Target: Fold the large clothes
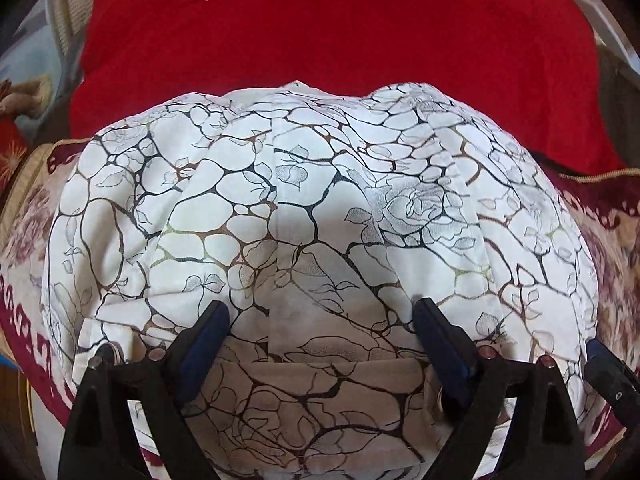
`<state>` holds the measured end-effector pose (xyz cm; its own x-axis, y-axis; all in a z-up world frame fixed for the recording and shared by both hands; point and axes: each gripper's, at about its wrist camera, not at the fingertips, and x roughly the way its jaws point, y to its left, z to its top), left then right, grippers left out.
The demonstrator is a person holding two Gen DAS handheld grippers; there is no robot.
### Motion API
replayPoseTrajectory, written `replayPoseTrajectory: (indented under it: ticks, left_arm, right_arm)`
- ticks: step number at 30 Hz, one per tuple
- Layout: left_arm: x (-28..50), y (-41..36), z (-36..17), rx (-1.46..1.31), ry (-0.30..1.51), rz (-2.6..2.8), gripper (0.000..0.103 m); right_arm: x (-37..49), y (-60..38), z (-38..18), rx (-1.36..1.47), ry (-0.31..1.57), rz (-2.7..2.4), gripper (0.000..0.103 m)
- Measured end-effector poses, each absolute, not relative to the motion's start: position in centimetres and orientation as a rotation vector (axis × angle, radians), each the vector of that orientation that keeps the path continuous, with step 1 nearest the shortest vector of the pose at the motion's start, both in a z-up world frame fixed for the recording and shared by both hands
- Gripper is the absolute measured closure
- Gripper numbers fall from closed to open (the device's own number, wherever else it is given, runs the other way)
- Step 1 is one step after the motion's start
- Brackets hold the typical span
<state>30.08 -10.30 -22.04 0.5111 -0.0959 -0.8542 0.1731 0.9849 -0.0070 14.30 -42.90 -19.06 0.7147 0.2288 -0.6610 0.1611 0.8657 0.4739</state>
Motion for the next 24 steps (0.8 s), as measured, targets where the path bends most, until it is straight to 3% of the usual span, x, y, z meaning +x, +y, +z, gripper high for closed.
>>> replayPoseTrajectory:
  ticks: [3,7,13,20,24]
  left_arm:
    - [30.7,-9.5,-22.9,0.072,1.048,-0.199,0.007]
    - [30.7,-9.7,-22.7,0.119,1.088,-0.178,0.001]
    - [32.6,-10.0,-22.8,0.101,1.158,-0.157,0.0]
    - [32.7,-10.9,-22.4,0.091,1.111,-0.101,0.0]
    - [31.6,-10.9,-19.7,0.162,1.014,-0.083,0.0]
  right_arm:
    - [14.1,-42.9,-19.6,0.56,0.872,0.026,0.045]
    - [11.9,-43.9,-21.1,0.553,0.729,0.132,0.045]
    - [11.6,-43.3,-18.6,0.506,0.747,0.157,0.044]
    - [9.1,-43.1,-14.5,0.521,0.565,0.269,0.043]
    - [9.9,-42.1,-14.3,0.531,0.56,0.231,0.044]
